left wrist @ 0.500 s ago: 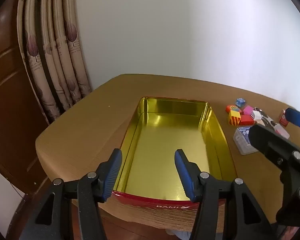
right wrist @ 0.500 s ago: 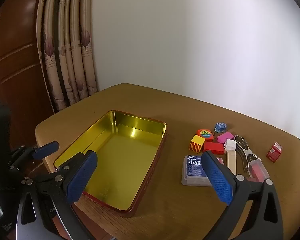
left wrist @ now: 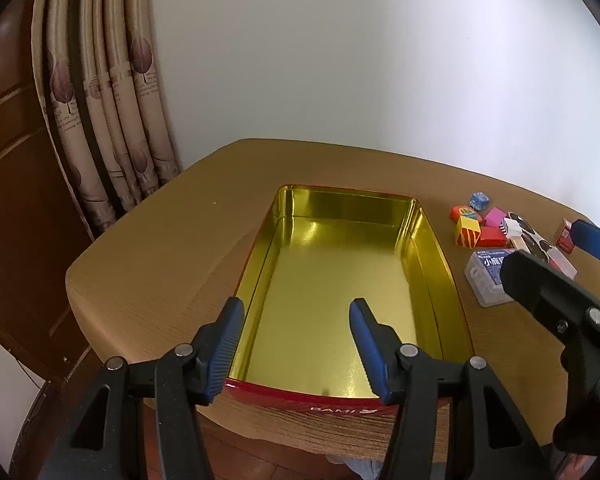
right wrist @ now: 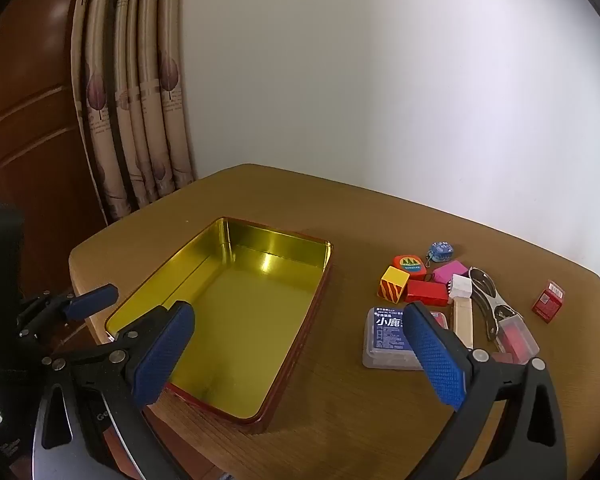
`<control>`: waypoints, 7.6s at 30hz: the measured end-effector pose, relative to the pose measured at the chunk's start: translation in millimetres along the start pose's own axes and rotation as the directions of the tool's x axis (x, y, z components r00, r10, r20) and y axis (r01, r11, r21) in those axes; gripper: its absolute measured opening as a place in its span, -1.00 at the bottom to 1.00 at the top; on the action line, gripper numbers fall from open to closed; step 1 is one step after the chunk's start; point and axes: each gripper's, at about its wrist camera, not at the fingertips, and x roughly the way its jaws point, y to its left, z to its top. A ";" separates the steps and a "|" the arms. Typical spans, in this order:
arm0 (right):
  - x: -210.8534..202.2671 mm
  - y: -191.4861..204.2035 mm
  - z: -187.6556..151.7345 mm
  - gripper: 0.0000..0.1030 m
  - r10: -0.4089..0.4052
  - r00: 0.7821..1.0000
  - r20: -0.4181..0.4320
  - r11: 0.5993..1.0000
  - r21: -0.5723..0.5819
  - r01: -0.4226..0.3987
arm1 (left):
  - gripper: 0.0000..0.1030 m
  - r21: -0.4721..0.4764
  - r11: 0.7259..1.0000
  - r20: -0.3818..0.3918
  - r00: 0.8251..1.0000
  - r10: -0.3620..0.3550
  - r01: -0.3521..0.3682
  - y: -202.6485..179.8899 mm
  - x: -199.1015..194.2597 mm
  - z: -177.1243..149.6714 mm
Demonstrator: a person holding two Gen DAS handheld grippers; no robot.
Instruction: Organize rigid objects
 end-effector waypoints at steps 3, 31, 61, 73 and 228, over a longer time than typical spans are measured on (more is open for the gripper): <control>-2.0 2.0 3.1 1.00 -0.002 1.000 0.000 1.000 0.001 0.002 | 0.09 0.000 1.000 -0.004 1.000 0.001 -0.001 0.7 0.6 -1.0; -9.5 -4.8 -5.3 1.00 -0.017 1.000 0.003 0.999 0.034 0.017 | 0.09 0.017 1.000 -0.036 0.999 0.002 -0.002 -7.5 1.3 0.4; -49.3 -124.3 -27.8 1.00 -0.210 0.977 -0.030 0.961 0.179 0.212 | 0.09 0.166 0.985 -0.047 0.998 -0.030 0.037 -54.9 -6.2 -6.9; -84.9 -238.7 -53.9 1.00 -0.365 0.926 -0.092 0.870 0.320 0.375 | 0.09 0.566 0.816 0.002 0.989 -0.147 0.120 -161.6 -13.0 2.3; 83.5 -177.3 -30.7 -0.06 0.234 0.708 -0.666 0.803 -0.279 -0.527 | 0.26 0.180 0.936 -0.326 0.916 -0.233 0.302 -129.8 -29.9 -8.6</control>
